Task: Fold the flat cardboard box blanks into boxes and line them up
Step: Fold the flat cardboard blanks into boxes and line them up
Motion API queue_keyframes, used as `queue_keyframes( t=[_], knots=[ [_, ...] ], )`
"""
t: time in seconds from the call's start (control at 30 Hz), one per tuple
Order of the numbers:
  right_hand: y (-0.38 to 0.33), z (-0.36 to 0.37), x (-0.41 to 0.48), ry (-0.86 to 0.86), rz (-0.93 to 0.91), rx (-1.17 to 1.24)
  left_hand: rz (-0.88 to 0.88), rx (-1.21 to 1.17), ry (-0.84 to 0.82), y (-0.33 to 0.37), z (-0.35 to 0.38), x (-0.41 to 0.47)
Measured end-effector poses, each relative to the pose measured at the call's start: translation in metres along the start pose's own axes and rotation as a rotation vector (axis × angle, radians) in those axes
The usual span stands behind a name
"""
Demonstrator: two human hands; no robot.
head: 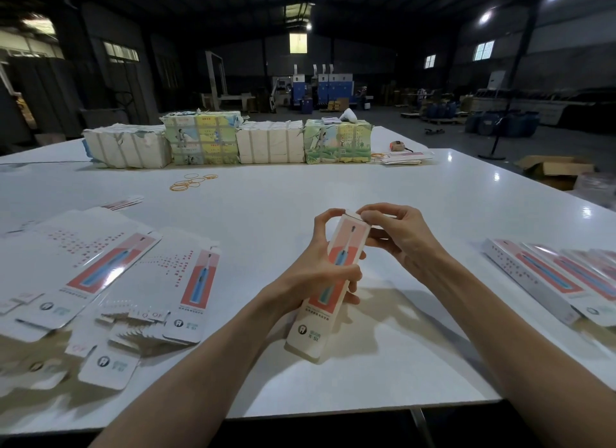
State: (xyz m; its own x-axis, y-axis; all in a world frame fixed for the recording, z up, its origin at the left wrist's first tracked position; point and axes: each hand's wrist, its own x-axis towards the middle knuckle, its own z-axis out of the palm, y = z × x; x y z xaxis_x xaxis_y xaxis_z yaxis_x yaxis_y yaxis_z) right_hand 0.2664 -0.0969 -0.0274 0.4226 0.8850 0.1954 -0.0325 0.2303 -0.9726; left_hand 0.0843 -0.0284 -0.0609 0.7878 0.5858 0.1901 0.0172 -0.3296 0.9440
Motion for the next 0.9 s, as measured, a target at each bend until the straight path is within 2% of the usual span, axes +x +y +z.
queue_keyframes(
  t=[0.23,0.43,0.57,0.7,0.9],
  knots=[
    [-0.003,-0.001,-0.004,-0.071,-0.033,-0.071,0.003,-0.029,-0.014,-0.004,-0.001,0.001],
    [0.001,0.002,-0.006,-0.195,-0.022,0.004,-0.044,-0.12,0.049,0.0,-0.003,0.0],
    [0.008,0.015,-0.011,-0.119,-0.154,-0.156,-0.059,-0.302,0.067,0.005,-0.004,-0.002],
    [0.008,0.012,-0.013,-0.098,-0.221,-0.248,-0.058,-0.341,0.045,0.002,-0.002,-0.004],
    [0.007,0.01,-0.014,-0.114,-0.226,-0.243,-0.057,-0.313,0.056,-0.001,0.0,0.0]
  ],
)
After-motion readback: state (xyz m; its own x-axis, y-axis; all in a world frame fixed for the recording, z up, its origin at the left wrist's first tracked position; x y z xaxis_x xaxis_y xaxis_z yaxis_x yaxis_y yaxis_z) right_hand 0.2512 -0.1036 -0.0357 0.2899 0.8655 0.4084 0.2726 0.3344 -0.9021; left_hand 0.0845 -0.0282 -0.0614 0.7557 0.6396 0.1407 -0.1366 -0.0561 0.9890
